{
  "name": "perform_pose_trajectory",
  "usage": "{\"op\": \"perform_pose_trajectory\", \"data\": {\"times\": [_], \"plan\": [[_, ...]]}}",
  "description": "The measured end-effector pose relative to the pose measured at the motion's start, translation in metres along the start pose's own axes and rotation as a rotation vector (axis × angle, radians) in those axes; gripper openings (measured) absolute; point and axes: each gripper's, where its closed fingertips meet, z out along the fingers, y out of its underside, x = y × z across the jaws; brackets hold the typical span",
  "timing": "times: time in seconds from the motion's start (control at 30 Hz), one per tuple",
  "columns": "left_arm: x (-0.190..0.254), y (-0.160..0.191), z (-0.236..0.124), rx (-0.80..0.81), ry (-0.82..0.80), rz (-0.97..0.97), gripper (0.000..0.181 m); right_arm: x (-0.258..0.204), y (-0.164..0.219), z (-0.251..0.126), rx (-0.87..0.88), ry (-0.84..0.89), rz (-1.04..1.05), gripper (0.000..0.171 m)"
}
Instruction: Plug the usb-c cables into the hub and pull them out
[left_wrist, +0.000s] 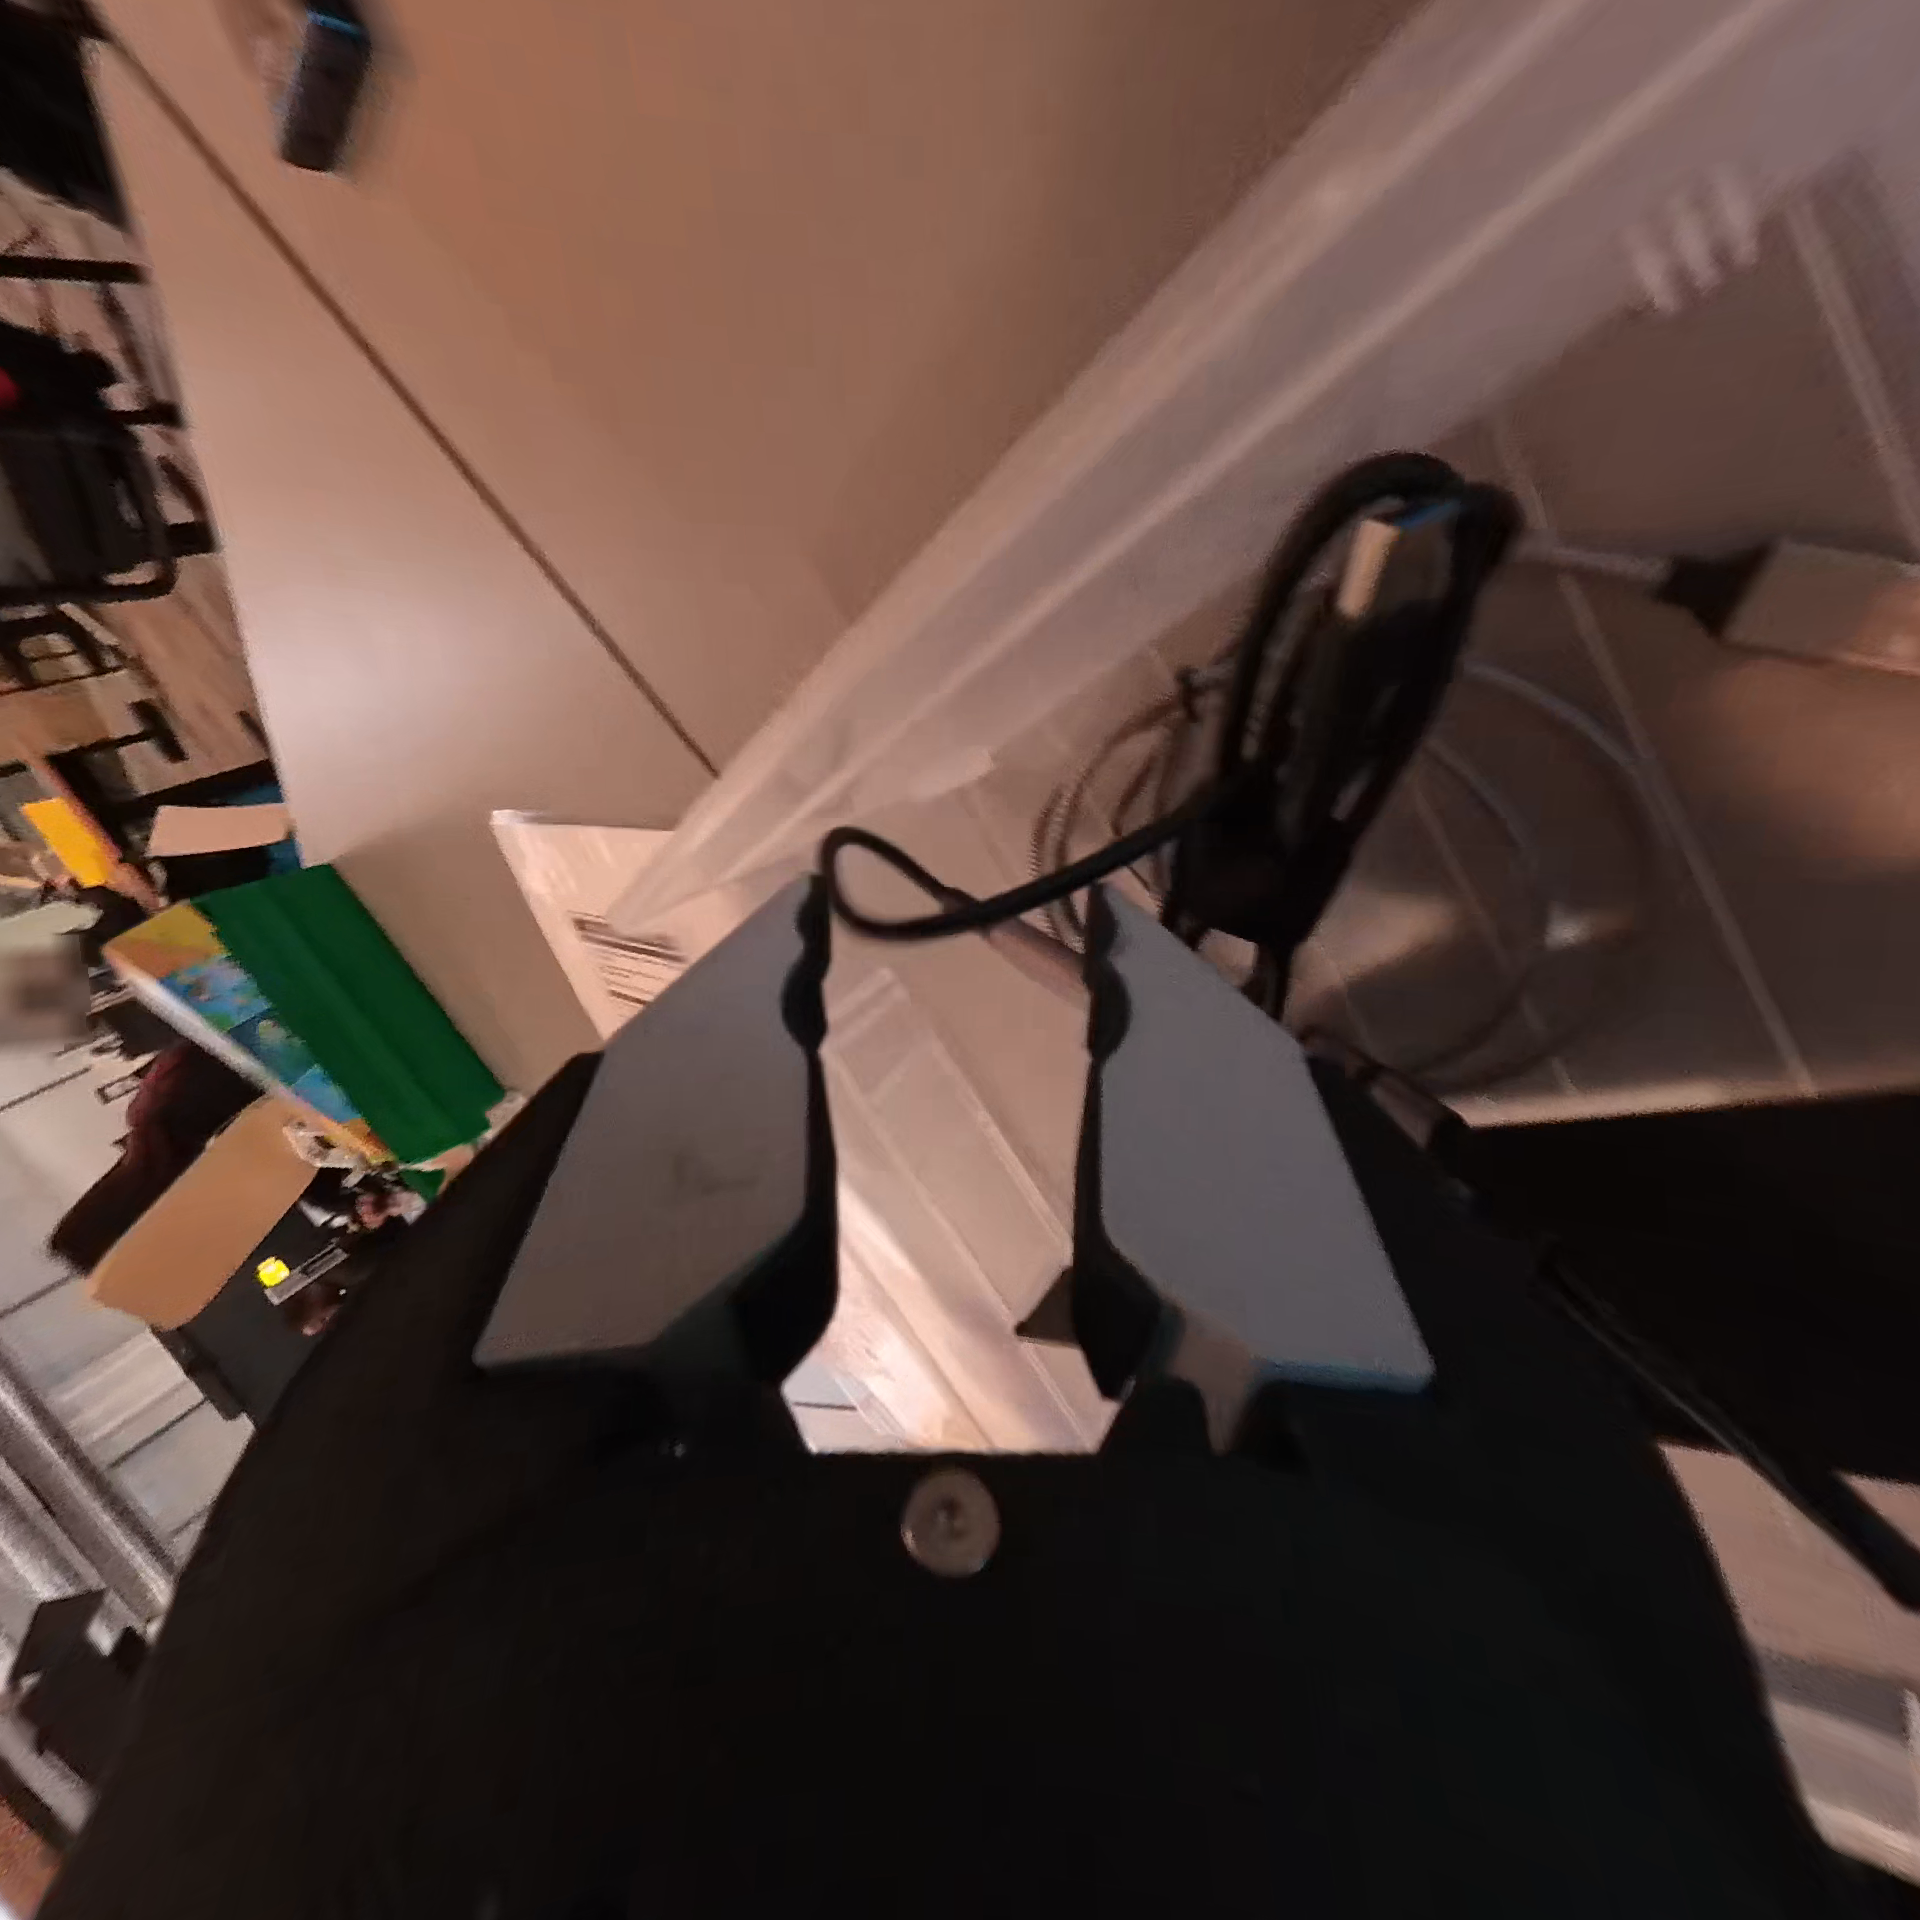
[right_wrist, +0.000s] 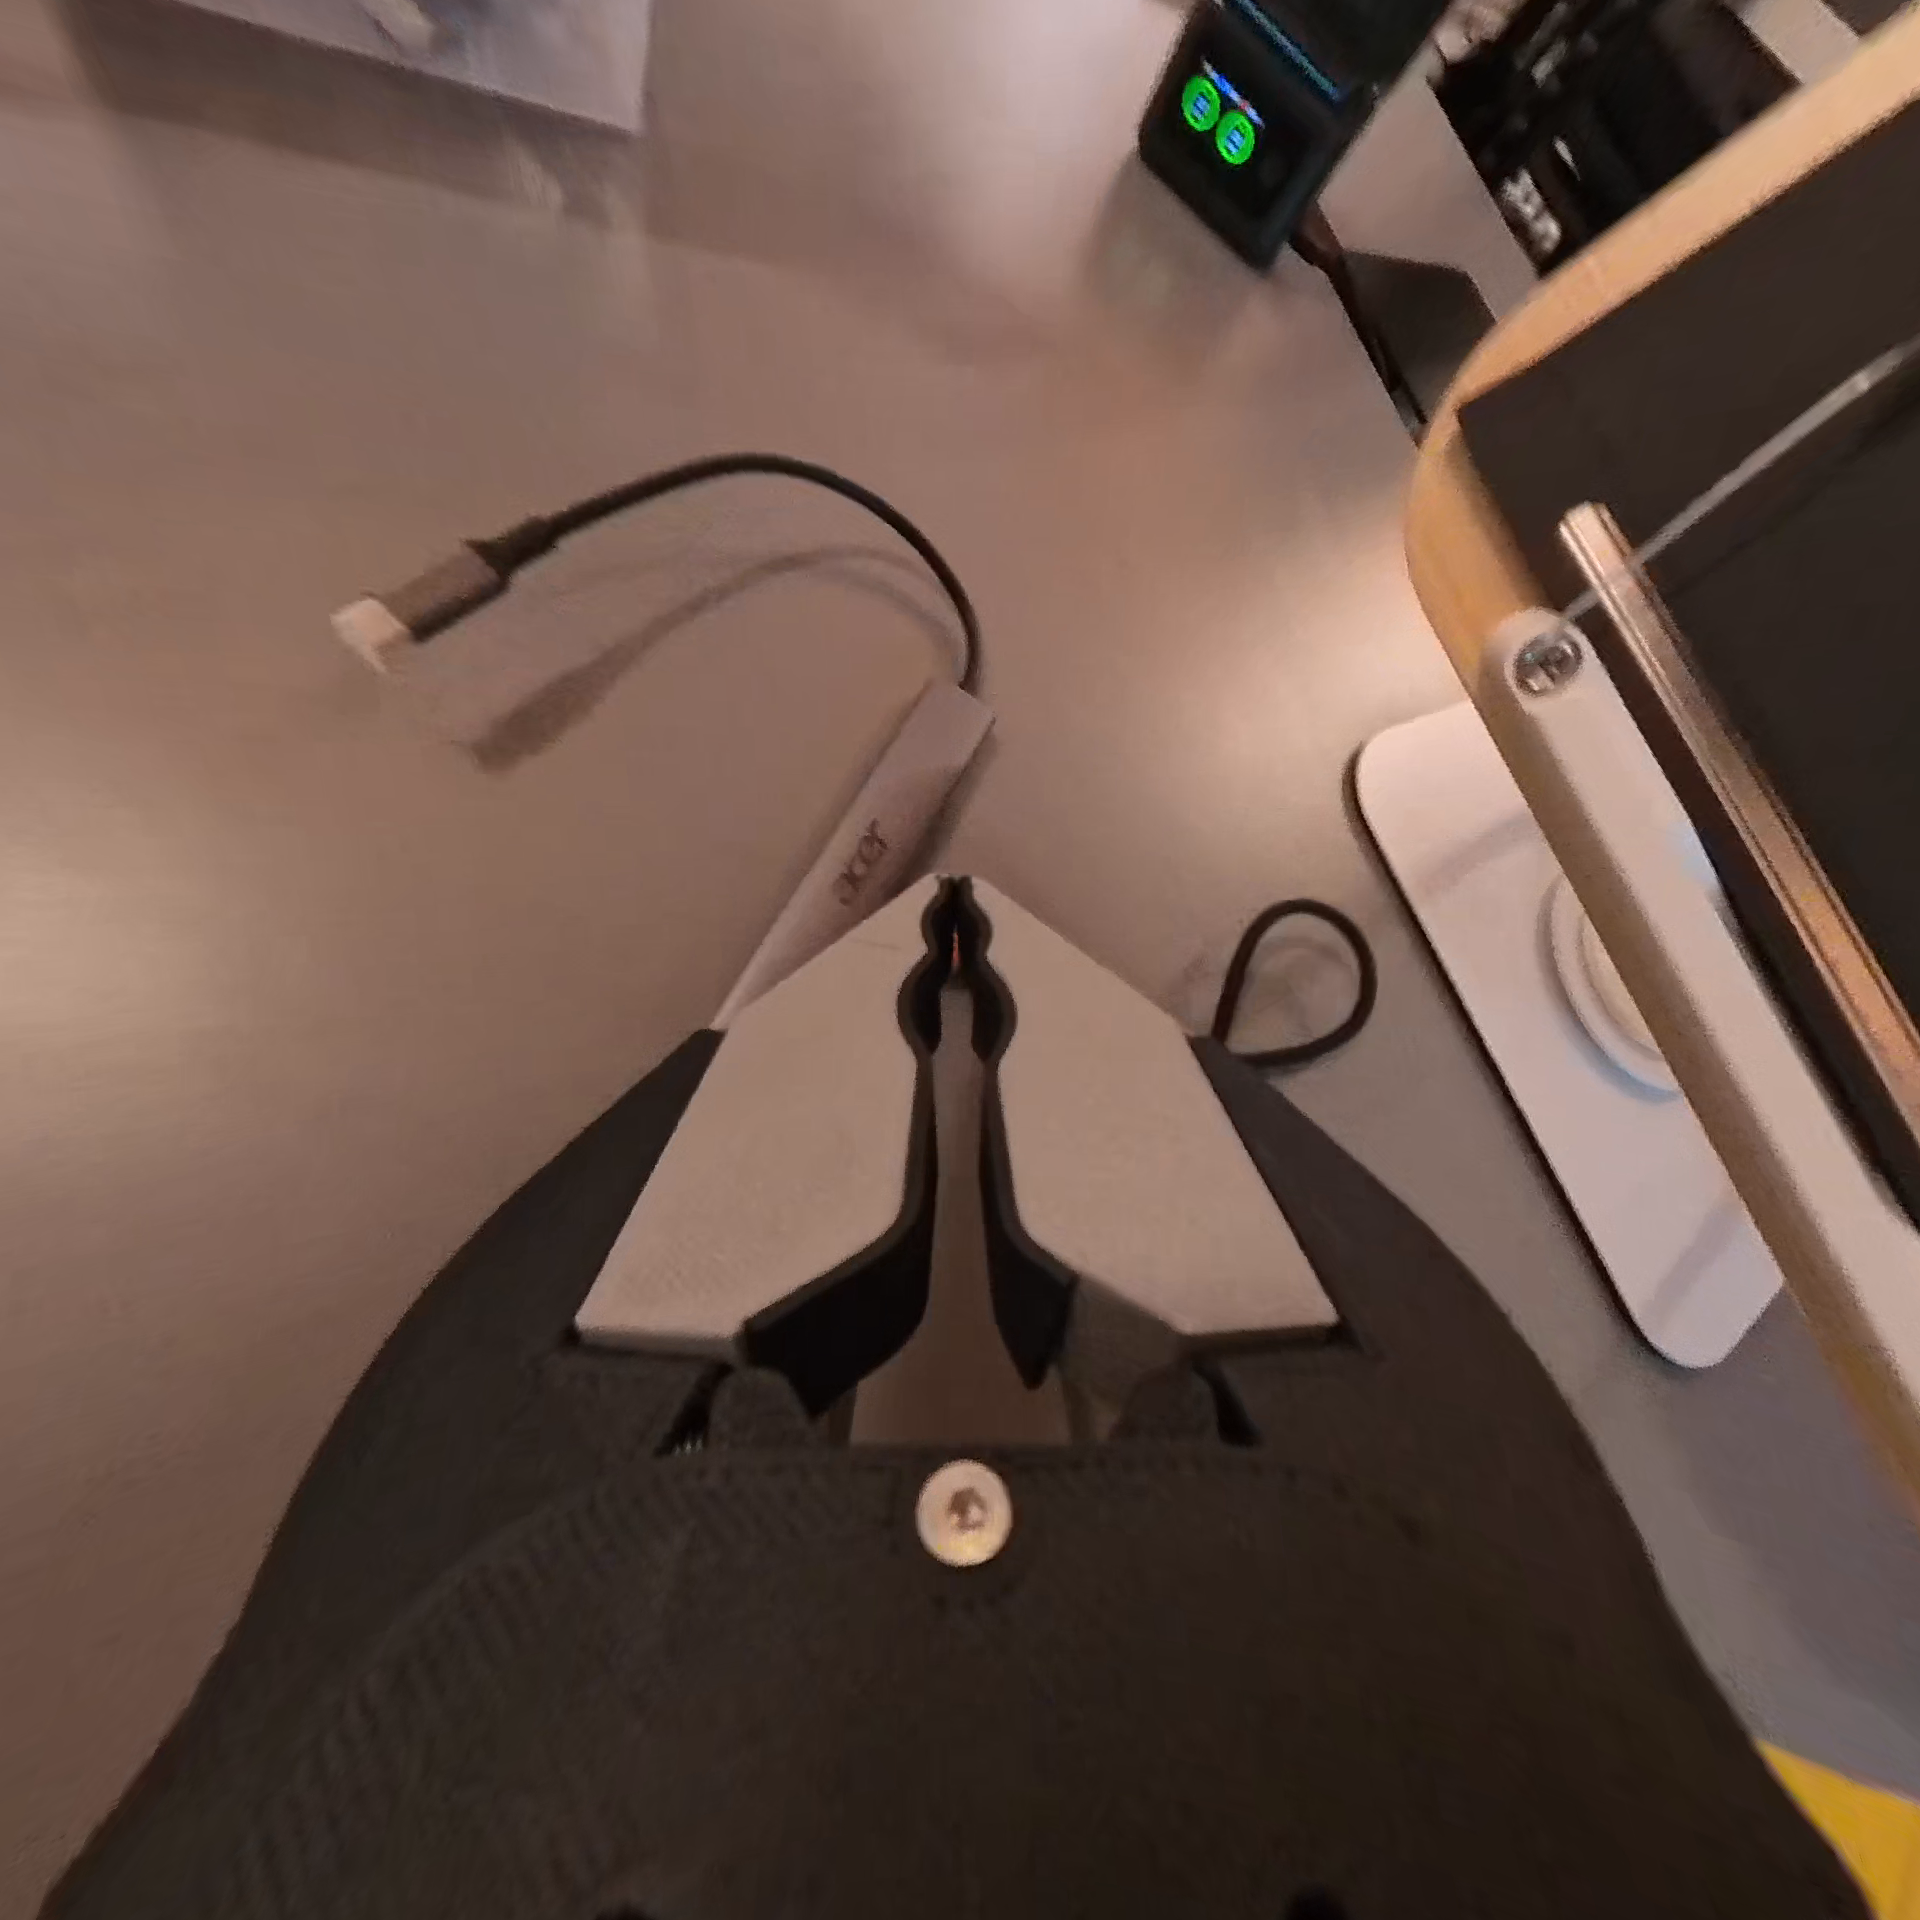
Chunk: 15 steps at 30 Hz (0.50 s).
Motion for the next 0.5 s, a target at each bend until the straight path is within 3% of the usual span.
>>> {"op": "perform_pose_trajectory", "data": {"times": [0.17,0.27,0.4,0.5], "plan": [[-0.069,-0.004,-0.049,0.134,-0.293,-0.145,0.053,0.015,0.007,-0.001,-0.004,-0.002,0.173,0.0],[-0.081,0.0,-0.096,0.248,-0.286,-0.281,0.057,0.024,0.007,-0.005,0.004,0.029,0.21,0.005],[-0.004,0.004,-0.151,0.413,0.075,-0.354,0.081,0.026,0.001,-0.01,0.029,0.045,0.212,0.01],[0.068,0.029,-0.177,0.474,0.169,-0.282,0.085,0.025,-0.005,-0.013,0.052,0.043,0.212,0.013]]}}
